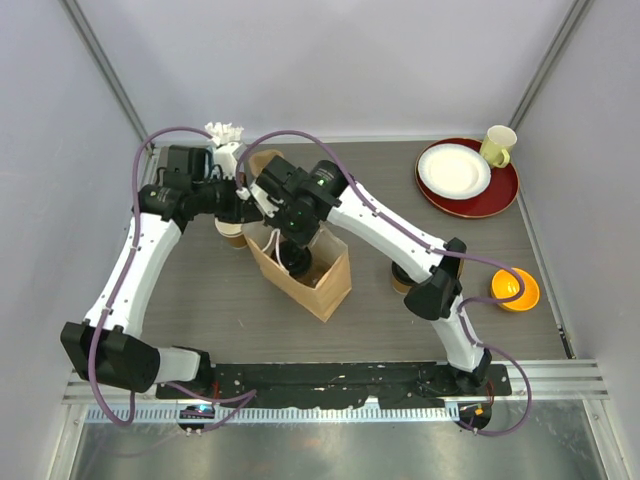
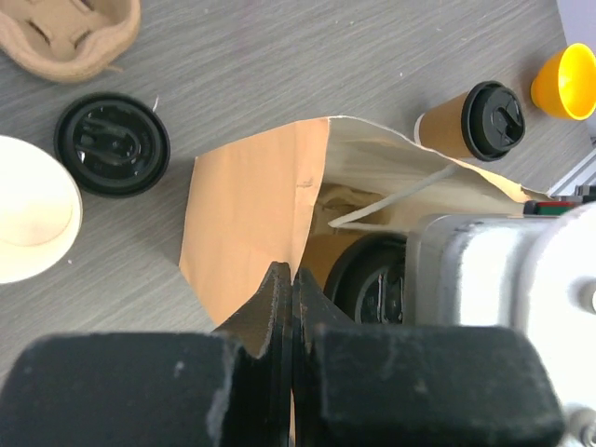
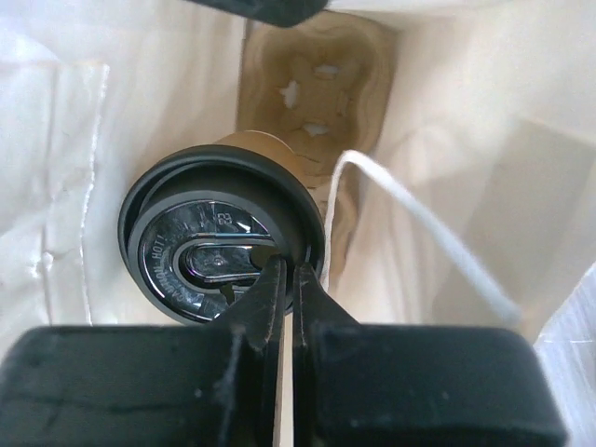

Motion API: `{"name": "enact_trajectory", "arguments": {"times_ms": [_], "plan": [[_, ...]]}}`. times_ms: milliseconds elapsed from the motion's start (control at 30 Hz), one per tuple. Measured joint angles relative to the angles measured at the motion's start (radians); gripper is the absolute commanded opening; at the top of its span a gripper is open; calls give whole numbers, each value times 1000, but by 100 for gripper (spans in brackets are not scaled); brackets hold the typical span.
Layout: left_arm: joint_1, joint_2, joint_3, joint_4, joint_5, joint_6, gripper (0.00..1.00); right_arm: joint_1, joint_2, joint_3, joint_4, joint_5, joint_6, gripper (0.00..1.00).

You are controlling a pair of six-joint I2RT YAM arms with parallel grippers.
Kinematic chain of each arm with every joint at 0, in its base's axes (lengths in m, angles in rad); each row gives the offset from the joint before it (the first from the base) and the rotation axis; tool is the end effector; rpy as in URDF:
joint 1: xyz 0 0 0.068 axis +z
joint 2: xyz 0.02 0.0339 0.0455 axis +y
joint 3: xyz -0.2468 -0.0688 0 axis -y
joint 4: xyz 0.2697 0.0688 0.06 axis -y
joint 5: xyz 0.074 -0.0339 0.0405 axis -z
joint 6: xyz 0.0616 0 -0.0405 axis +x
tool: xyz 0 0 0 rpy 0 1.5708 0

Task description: Pack the takeout coffee

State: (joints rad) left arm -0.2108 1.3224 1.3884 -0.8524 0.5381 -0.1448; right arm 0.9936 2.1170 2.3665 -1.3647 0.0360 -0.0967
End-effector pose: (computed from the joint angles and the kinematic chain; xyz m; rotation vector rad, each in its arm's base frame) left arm 0.3006 -0.0966 0.3406 0.3443 2.3322 -0.8070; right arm 0.2498 0.3796 0.3274 -1.3939 2.3202 0.2281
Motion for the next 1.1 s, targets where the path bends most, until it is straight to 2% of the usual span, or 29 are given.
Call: {"name": "enact_trajectory", "arguments": {"times_ms": [100,467,833,1100], "plan": [[-3,1,1,18,7,4,0,-9,25,72,-59,-35,38,1],[-22,6,1,5,21,70,0,-6,-3,32,-90,-134,203,1],[-51,-5,17,-13,-19,196,0,-21,-66,-43,-57,-203,220,1],[-63,-47,17,7,-84,196,0,-14,-106,-136,-13,-200,238,1]]}}
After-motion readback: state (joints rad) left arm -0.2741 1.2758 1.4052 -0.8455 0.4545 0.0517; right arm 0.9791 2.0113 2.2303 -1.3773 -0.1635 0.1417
